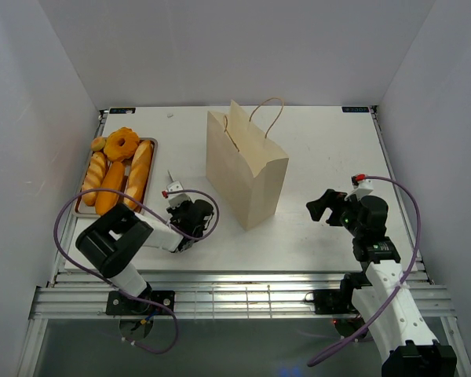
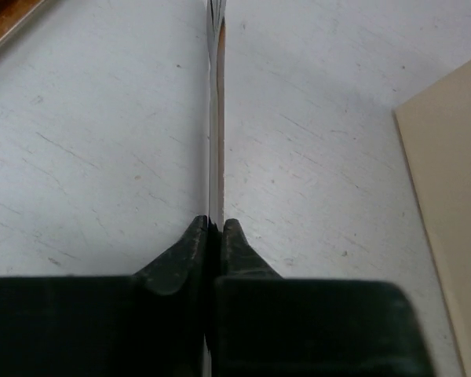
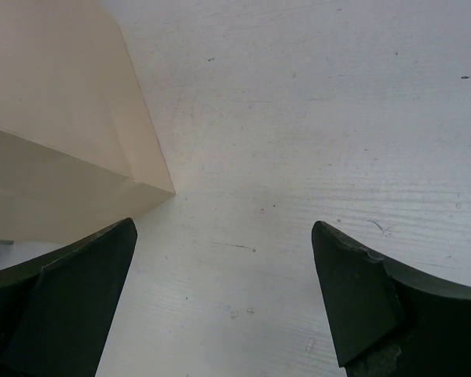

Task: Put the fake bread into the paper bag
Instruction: Pick up the clamp at the center of the board, then pick up the fake bread from the plate.

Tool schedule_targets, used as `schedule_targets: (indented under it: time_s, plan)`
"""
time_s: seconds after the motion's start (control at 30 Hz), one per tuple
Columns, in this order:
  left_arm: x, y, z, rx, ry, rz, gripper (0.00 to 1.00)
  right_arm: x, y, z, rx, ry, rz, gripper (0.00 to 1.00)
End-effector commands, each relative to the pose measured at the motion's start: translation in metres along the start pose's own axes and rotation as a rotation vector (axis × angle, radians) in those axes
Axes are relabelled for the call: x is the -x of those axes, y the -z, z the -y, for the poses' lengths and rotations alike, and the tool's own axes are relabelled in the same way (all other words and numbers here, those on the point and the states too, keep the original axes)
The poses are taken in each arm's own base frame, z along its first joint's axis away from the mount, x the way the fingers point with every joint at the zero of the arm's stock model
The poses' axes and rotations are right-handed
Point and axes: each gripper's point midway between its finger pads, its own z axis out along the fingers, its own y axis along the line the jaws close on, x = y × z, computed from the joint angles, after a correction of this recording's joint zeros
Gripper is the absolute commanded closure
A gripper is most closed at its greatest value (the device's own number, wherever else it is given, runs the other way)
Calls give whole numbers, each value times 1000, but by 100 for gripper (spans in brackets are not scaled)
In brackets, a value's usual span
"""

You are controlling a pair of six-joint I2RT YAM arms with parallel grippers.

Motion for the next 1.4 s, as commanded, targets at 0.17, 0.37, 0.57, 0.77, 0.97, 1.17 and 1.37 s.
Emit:
schedule_targets:
  time_s: [0.17, 0.37, 0.57, 0.77, 0.97, 1.17, 1.37]
  plan:
    - [-34, 27, -2, -87, -95, -217, 100, 5, -2, -5, 22, 7, 2, 1]
    - [29, 65, 44, -290, -26, -279, 100, 18, -8, -22, 77, 17, -56, 4]
    - [128, 100, 63, -487, 136, -308, 100, 43, -13, -61, 141, -18, -110, 5]
    - [172, 117, 58, -610, 189, -347, 100, 128, -9, -113, 159, 62, -114, 2]
    - [182, 125, 48, -649, 265, -334, 100, 201, 6, -167, 295, 113, -51, 10]
    - [190, 129, 36, -651, 326, -309, 91, 203, 2, -205, 408, 184, -198, 8]
    - [196, 135, 32, -662, 350, -305, 77, 177, -11, -215, 438, 219, -269, 2]
